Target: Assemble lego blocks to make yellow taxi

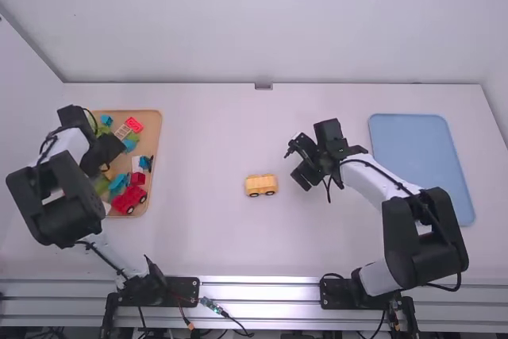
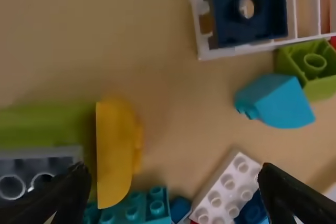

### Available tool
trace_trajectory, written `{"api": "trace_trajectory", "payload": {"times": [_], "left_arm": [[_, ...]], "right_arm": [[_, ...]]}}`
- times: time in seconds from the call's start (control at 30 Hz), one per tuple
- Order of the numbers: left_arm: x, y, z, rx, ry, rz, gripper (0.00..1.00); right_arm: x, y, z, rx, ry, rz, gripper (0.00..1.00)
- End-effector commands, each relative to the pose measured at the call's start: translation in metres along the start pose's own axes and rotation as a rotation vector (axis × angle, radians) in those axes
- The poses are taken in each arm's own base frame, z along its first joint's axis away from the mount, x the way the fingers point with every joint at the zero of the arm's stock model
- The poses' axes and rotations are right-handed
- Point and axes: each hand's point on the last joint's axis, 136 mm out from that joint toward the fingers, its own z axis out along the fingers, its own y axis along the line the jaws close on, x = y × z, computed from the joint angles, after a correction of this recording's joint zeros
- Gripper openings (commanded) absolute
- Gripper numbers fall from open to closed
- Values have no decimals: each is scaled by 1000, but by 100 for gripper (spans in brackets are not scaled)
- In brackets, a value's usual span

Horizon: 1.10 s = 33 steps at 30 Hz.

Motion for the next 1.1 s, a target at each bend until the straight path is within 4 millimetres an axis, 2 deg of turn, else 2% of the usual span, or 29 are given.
{"api": "trace_trajectory", "payload": {"times": [0.0, 0.17, 0.33, 0.5, 0.7, 0.9, 1.07], "left_arm": [[11, 7, 10, -28, 33, 3, 85], [13, 18, 11, -54, 42, -12, 84], [21, 20, 19, -55, 39, -40, 79], [26, 22, 27, -52, 29, -39, 79], [23, 35, 29, -112, -3, -60, 80], [19, 35, 30, -108, -19, -61, 78], [21, 35, 45, -120, 35, -54, 77]], "right_arm": [[-6, -1, -4, 6, -16, -1, 99], [-6, -2, -4, 8, -18, -1, 99], [-6, -1, -4, 6, -16, -1, 99], [-6, -1, -4, 6, -16, -1, 99], [-6, -1, -4, 6, -15, -1, 99], [-6, -1, -4, 6, -15, 0, 99], [-6, -1, -4, 6, -15, -1, 99]]}}
